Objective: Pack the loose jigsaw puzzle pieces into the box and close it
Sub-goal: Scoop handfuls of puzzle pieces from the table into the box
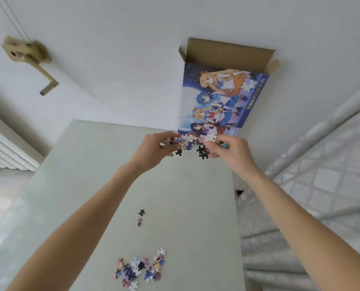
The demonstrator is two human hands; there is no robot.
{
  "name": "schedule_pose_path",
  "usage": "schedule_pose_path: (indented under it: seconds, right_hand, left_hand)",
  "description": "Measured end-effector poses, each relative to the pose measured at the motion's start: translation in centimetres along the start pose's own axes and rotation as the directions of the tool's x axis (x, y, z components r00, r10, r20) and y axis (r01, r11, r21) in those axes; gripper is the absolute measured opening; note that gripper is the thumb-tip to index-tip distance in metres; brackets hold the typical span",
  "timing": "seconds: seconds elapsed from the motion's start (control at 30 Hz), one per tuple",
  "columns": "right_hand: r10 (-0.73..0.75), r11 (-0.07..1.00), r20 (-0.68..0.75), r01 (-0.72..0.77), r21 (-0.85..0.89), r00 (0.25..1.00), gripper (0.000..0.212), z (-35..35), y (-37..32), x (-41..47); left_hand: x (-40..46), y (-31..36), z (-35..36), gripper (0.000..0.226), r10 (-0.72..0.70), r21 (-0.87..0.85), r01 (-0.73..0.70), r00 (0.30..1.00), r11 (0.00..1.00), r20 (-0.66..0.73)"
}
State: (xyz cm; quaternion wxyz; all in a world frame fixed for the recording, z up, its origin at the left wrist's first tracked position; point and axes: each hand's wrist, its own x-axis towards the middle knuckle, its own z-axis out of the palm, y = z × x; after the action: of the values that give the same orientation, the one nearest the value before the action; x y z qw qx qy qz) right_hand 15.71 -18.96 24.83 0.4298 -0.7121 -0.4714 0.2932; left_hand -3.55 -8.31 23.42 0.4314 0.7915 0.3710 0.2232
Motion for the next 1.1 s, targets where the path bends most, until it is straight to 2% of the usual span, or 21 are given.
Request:
schedule_pose_path:
  seconds: [0.1,0.23,0.37,0.5,0.6,0.77,0.93,1.1]
  right_hand:
    - [-0.122,0.992,-0.182,0.114,-0.054,0.976,0.024,-3.4,-2.7,5.7]
    - [-0.167,0.986,-0.364,0.156,-0.059,0.916,0.029,-6.7,-4.5,13.6]
    - [-0.364,0.895,-0.405,0.195,-0.401,0.839,0.032,-8.7,-4.9,19.4]
    - [-0.495,0.741,-0.250,0.254,-0.621,0.832,0.026,-9.1,-4.0,22.9]
    - [-0.489,0.658,-0.132,0.265,-0.705,0.862,0.024,-9.1,-3.3,24.6]
    - [-0.438,0.597,-0.019,0.275,-0.754,0.899,0.030,-9.2,-2.7,26.1]
    - [-0.449,0.580,0.038,0.324,-0.747,0.893,0.019,-9.7,-2.6,26.3]
    - [-0.443,0.456,0.194,0.406,-0.792,0.875,0.018,-10.2,-3.1,26.5]
  left_hand:
    - [7.5,3.8,-1.5,0.014,0.146,0.021,-0.145,0.988,0.989,-0.059]
    - [16.8,7.4,-2.7,0.025,0.273,0.133,-0.257,0.954,0.957,-0.121]
    - [23.7,8.9,-2.9,0.028,0.353,0.277,-0.308,0.927,0.910,-0.129]
    - [27.9,8.4,-2.2,0.023,0.421,0.505,-0.327,0.903,0.799,-0.081]
    - [29.6,8.3,-2.1,0.027,0.488,0.637,-0.378,0.873,0.672,0.004]
    - [30.4,8.0,-2.4,0.024,0.513,0.760,-0.431,0.845,0.487,0.150]
    - [30.1,6.8,-2.5,0.024,0.469,0.732,-0.406,0.873,0.547,0.133]
    - [30.0,6.5,-2.1,0.021,0.483,0.685,-0.394,0.873,0.612,0.070]
